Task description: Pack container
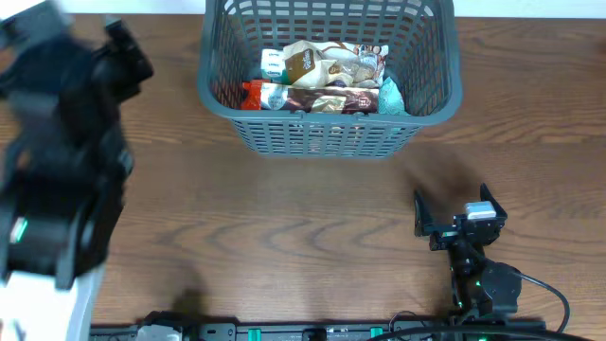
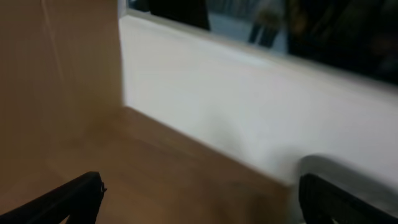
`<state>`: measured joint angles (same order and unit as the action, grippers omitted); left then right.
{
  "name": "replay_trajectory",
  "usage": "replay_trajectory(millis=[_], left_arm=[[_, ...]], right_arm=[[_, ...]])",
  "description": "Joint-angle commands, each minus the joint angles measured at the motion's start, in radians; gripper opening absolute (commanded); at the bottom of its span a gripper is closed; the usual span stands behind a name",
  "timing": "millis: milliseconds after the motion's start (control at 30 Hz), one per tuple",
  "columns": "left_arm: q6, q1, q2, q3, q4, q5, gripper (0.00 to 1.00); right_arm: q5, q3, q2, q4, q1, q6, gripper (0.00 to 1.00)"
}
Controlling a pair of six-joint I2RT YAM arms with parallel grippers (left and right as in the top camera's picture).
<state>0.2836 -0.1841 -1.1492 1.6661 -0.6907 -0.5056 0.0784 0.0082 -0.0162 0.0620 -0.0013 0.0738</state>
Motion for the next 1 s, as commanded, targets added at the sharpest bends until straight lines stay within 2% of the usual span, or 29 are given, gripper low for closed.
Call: replay_trajectory(millis=[0, 167, 267, 633, 833, 967], left_arm=[[0.234, -0.002, 0.086, -0.045, -0.008, 0.084, 0.99], [0.396, -0.002, 0.222, -0.158, -0.008, 0.146, 0.98], [0.434, -0.002, 0.315, -0.265, -0.008, 0.155, 0.98], [0.436, -0.002, 0.734, -0.761, -0.009, 0.127, 0.98], [0.435, -0.002, 0.865, -0.937, -0.008, 0.128, 0.99], [0.375, -0.002, 0.917, -1.030, -0.008, 0.128, 0.98]], right_arm=[[-0.003, -0.003, 0.011, 0.002, 0.016, 0.013, 0.99], [-0.003, -0.003, 0.011, 0.002, 0.016, 0.013, 0.99], [-0.003, -0.003, 0.011, 0.002, 0.016, 0.013, 0.99], [-0.003, -0.003, 0.011, 0.002, 0.016, 0.013, 0.99], [-0.003, -0.003, 0.011, 0.002, 0.016, 0.013, 0.99], [-0.003, -0.003, 0.011, 0.002, 0.016, 0.013, 0.99]])
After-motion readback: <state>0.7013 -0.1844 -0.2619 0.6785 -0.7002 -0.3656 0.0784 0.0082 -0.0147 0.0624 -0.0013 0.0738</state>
